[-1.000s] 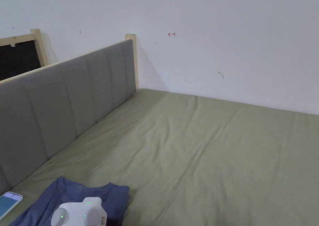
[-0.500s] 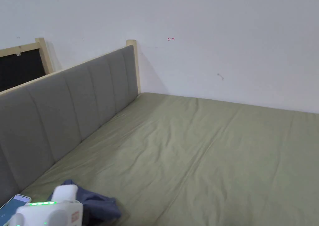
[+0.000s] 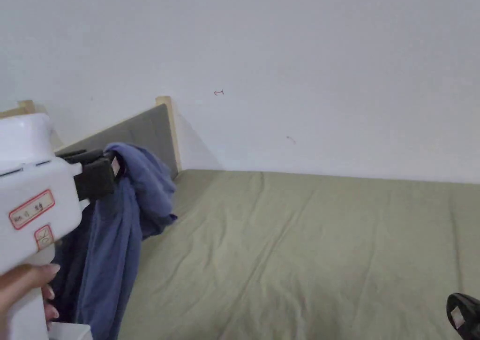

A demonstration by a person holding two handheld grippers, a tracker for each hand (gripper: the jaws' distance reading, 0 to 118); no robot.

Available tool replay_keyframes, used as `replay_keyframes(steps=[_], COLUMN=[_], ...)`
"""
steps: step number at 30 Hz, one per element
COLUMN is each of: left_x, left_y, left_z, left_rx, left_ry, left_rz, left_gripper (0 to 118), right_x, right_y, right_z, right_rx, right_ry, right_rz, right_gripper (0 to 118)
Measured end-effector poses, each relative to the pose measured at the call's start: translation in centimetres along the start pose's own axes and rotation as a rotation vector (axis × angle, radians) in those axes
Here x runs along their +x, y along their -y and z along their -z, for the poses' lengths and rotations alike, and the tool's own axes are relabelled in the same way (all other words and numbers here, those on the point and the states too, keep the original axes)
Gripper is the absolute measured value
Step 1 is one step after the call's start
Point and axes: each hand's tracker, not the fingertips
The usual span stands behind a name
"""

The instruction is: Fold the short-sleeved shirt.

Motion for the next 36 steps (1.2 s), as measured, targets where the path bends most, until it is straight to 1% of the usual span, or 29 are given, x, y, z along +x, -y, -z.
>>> replay_keyframes(steps=[3, 5, 8, 10, 12, 13, 14, 16, 19, 21, 22, 23, 24, 26, 27, 29, 30, 32, 34, 36], left_x=[6.9, 11.2, 16.7, 20.1, 23.1, 24.2, 25.3, 26.7, 27.5, 26.9, 26.6, 26.2, 25.7, 24.7, 24.1, 22.9, 22.2, 20.9, 19.0, 16.6], left_y=[-1.9, -2.3, -0.9, 1.3, 5.2, 7.3, 10.2, 16.6, 26.7, 31.9, 33.3, 34.2, 34.4, 33.9, 33.0, 30.7, 29.1, 25.8, 22.7, 20.0], left_z=[0.9, 1.9, 4.6, 6.8, 10.2, 11.7, 13.4, 16.4, 19.5, 20.6, 20.8, 20.4, 20.2, 20.2, 19.6, 18.6, 18.3, 17.0, 14.4, 11.1], left_rx=[0.033, 0.005, -0.060, -0.136, -0.268, -0.347, -0.448, -0.643, -0.937, -1.079, -1.108, -1.118, -1.107, -1.087, -1.095, -1.042, -0.972, -0.911, -0.788, -0.571], left_ry=[0.172, 0.279, 0.409, 0.450, 0.445, 0.456, 0.474, 0.464, 0.392, 0.339, 0.323, 0.296, 0.296, 0.324, 0.347, 0.385, 0.384, 0.388, 0.380, 0.340], left_rz=[0.010, 0.018, 0.028, 0.030, 0.049, 0.080, 0.102, 0.111, 0.135, 0.108, 0.092, 0.060, 0.025, -0.026, -0.042, -0.060, -0.057, -0.029, -0.036, -0.072], left_gripper=[9, 9, 9, 9, 9, 9, 9, 9, 9, 9, 12, 27, 47, 114, 118, 113, 112, 112, 112, 111], right_x=[1.3, 2.3, 4.4, 6.0, 7.9, 8.7, 9.7, 11.3, 12.7, 13.1, 13.1, 13.1, 12.7, 12.3, 11.9, 11.2, 10.8, 9.9, 8.8, 7.6], right_y=[-1.0, -1.3, -1.2, -0.9, -0.1, 0.4, 1.0, 2.6, 5.1, 6.7, 7.1, 7.5, 7.7, 8.0, 7.9, 7.5, 7.1, 6.2, 4.9, 3.8], right_z=[-1.9, -3.1, -4.7, -5.6, -6.2, -6.4, -6.5, -6.5, -5.8, -5.1, -4.8, -4.5, -4.4, -3.7, -3.3, -2.8, -2.6, -2.4, -2.6, -3.4], right_rx=[0.041, 0.057, 0.078, 0.077, 0.068, 0.059, 0.048, 0.008, -0.092, -0.150, -0.168, -0.183, -0.196, -0.217, -0.221, -0.222, -0.217, -0.197, -0.156, -0.084], right_ry=[0.035, 0.056, 0.104, 0.151, 0.197, 0.210, 0.217, 0.251, 0.291, 0.297, 0.293, 0.285, 0.278, 0.262, 0.255, 0.239, 0.227, 0.202, 0.180, 0.163], right_rz=[0.006, 0.014, 0.033, 0.040, 0.061, 0.074, 0.090, 0.122, 0.139, 0.140, 0.140, 0.140, 0.139, 0.135, 0.134, 0.132, 0.131, 0.125, 0.099, 0.067], right_gripper=[0, 0, 0, 0, 0, 0, 0, 0, 0, 0, 0, 0, 0, 0, 0, 0, 0, 0, 0, 0])
